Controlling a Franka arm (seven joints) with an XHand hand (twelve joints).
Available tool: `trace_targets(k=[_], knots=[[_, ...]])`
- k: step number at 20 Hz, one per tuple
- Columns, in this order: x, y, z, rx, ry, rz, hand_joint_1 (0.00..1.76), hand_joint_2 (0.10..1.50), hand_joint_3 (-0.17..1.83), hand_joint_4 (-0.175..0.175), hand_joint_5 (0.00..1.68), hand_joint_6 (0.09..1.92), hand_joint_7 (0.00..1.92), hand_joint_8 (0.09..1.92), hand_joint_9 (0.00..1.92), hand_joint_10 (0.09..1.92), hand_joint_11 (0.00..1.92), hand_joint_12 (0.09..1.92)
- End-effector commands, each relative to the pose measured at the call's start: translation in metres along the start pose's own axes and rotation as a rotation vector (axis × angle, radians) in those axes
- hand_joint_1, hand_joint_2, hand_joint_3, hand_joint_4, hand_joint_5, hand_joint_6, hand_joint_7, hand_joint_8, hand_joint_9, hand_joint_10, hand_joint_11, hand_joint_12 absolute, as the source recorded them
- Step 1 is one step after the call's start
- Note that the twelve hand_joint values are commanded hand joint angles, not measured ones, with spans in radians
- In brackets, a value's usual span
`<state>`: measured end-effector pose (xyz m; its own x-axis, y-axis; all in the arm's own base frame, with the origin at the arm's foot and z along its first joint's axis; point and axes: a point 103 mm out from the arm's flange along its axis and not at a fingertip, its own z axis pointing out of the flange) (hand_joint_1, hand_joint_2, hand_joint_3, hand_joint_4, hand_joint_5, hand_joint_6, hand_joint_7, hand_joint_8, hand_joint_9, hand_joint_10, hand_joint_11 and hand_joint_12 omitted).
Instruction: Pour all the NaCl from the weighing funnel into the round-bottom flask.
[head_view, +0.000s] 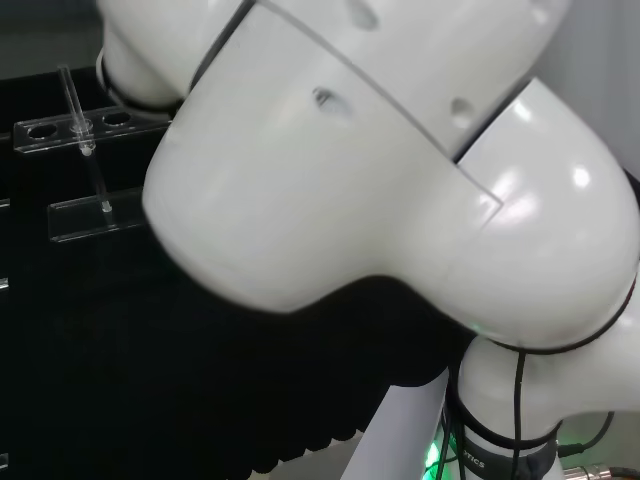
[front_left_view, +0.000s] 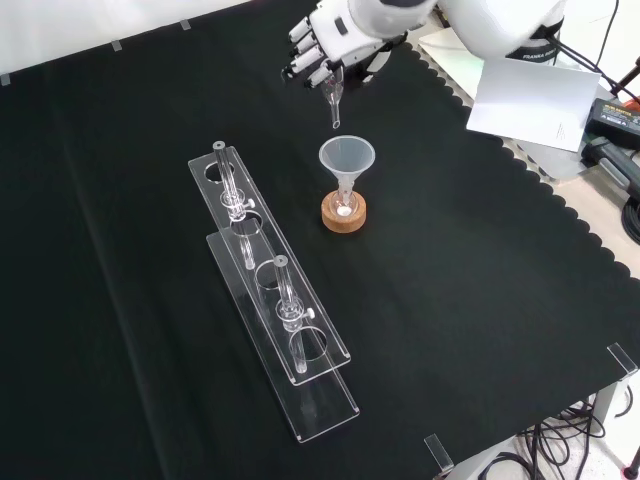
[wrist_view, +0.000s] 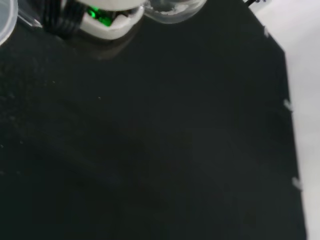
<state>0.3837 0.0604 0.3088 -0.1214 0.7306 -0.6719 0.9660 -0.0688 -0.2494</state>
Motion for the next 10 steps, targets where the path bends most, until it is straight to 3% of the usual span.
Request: trace_targets(k=[1, 6, 10], knots=[[-0.007, 0.004, 0.012, -0.008, 0.235, -0.02, 1.12, 0.74, 0.46, 0.175, 1.33, 0.5, 0.48, 0.71, 1.06, 0.24, 0.95, 0.94], [-0.022, 0.01, 0.022, 0.001, 0.368, -0.018, 1.12, 0.75, 0.45, 0.175, 1.33, 0.5, 0.49, 0.71, 1.06, 0.23, 0.95, 0.94], [-0.033, 0.016, 0.028, 0.001, 0.413, -0.007, 1.12, 0.75, 0.45, 0.175, 1.33, 0.5, 0.49, 0.71, 1.06, 0.23, 0.96, 0.94]])
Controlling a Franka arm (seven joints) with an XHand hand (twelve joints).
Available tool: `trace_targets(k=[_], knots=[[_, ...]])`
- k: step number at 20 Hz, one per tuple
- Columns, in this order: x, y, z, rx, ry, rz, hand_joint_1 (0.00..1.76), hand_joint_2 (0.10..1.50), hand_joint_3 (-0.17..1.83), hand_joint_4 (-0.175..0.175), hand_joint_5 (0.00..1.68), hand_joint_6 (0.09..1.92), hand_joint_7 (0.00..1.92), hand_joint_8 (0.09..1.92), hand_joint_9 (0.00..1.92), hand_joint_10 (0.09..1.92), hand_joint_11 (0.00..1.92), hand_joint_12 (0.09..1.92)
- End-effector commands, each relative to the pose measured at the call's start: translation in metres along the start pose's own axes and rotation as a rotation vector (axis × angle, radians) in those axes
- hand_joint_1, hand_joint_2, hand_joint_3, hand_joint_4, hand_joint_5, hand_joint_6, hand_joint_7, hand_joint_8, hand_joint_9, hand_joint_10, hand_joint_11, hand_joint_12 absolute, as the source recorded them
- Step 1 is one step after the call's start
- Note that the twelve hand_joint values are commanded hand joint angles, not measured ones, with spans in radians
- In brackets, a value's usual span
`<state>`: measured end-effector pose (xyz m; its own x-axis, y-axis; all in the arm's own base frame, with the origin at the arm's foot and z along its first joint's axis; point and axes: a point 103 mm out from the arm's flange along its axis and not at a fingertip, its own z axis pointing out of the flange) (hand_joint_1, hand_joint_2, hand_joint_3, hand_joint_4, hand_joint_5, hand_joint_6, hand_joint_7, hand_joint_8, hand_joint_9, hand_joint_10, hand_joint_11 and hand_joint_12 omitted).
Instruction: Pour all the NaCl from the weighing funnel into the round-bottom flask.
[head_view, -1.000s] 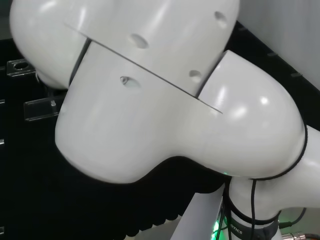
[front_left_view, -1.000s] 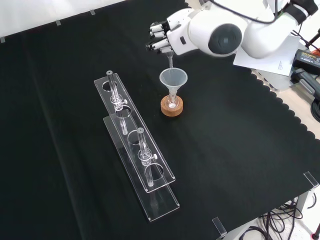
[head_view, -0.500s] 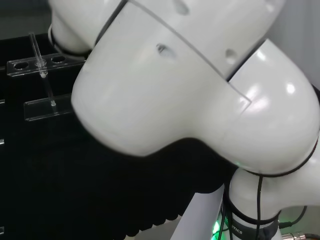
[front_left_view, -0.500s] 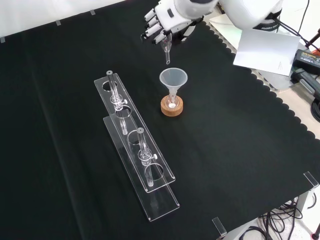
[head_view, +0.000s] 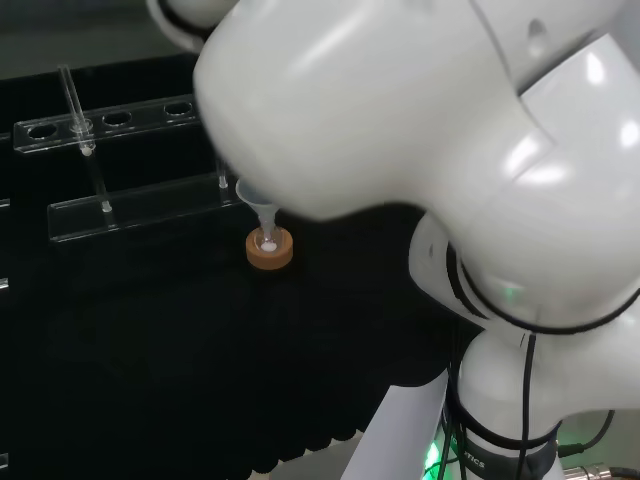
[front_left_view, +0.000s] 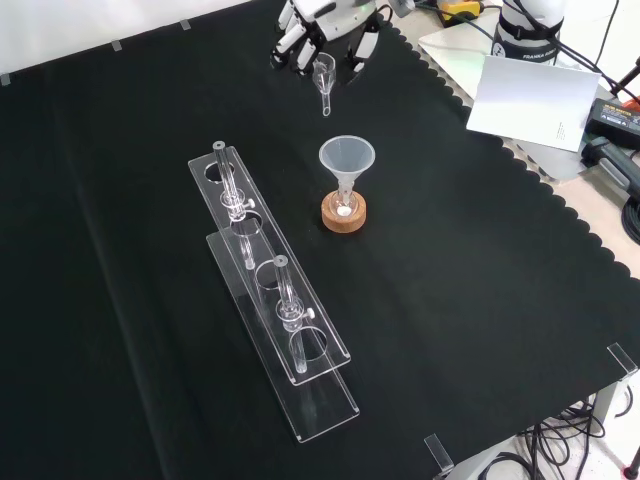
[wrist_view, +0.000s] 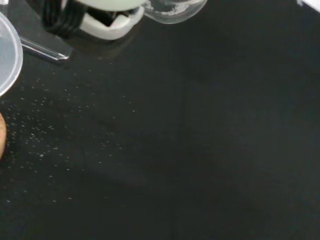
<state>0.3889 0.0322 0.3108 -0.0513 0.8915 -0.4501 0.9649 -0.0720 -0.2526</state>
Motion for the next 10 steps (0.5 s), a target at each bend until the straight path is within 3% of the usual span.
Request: trace_targets(k=[1, 10], knots=[[-0.016, 0.011, 0.008, -0.003, 0.139, -0.004, 1.12, 0.75, 0.45, 0.175, 1.32, 0.5, 0.49, 0.71, 1.06, 0.23, 0.96, 0.94], [-0.041, 0.024, 0.017, 0.013, 0.207, 0.028, 1.12, 0.75, 0.45, 0.175, 1.32, 0.5, 0.49, 0.71, 1.06, 0.23, 0.96, 0.94]])
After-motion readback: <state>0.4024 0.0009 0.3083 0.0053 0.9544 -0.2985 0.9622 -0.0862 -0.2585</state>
